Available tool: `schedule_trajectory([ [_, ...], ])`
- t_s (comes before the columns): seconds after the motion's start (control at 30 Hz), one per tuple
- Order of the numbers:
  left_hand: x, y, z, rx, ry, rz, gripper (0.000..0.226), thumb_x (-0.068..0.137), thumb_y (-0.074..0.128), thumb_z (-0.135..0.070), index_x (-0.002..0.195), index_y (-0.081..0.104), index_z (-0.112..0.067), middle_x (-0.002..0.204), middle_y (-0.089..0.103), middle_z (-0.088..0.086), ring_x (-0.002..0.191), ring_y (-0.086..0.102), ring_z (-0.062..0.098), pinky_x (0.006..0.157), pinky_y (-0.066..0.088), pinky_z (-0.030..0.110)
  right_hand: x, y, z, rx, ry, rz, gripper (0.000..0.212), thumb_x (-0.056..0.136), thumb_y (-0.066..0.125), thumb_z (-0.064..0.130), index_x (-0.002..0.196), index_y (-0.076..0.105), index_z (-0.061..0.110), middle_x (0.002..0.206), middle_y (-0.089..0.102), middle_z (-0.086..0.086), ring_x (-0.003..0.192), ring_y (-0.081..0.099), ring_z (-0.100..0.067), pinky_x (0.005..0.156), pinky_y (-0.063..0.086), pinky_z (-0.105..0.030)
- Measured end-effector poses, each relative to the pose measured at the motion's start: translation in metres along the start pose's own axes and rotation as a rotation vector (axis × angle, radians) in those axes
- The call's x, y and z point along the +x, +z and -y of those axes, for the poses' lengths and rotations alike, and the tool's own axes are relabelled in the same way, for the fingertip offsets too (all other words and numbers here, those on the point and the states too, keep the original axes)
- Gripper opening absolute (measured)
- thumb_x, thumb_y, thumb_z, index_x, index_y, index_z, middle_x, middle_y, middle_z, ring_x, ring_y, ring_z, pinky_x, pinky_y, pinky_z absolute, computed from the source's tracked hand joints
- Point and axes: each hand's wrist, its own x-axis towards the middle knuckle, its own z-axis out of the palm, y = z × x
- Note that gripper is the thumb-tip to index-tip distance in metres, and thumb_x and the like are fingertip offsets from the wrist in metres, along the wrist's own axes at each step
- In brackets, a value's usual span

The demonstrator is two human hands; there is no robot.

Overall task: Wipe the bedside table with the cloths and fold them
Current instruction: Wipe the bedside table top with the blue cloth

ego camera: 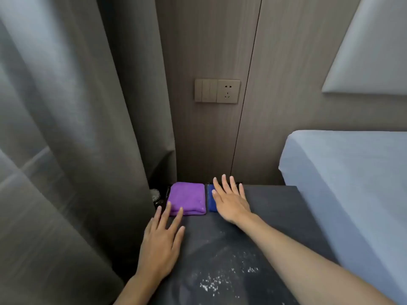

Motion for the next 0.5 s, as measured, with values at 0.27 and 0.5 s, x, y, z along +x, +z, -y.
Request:
schedule_trajectory([
  [0.27,0.019,0.015,0.009,0.056,0.046,0.046,0.066,0.088,-0.01,-0.068,0.15,0.002,-0.049,0.161,-0.017,-0.018,0.147,-0.025,0.01,0.12,-0.007,0.034,0.007,0.018,-0.015,-0.201,-0.031,-0.061,0.055,0.107,0.007,0.044,0.159,-0.006,0.033,0.168,-0.011,0.005,0.154,-0.014,-0.016,0.123,-0.009,-0.046],
  [0.5,0.015,0.011,0.005,0.031,0.022,0.062,0.075,0.082,-0.014,-0.073,0.151,0.003,-0.049,0.162,-0.015,-0.018,0.147,-0.023,0.008,0.122,-0.002,0.034,0.003,0.005,-0.045,-0.24,-0.166,-0.02,0.054,0.107,0.009,0.044,0.159,-0.005,0.037,0.168,-0.009,0.008,0.154,-0.013,-0.013,0.124,-0.005,-0.043],
])
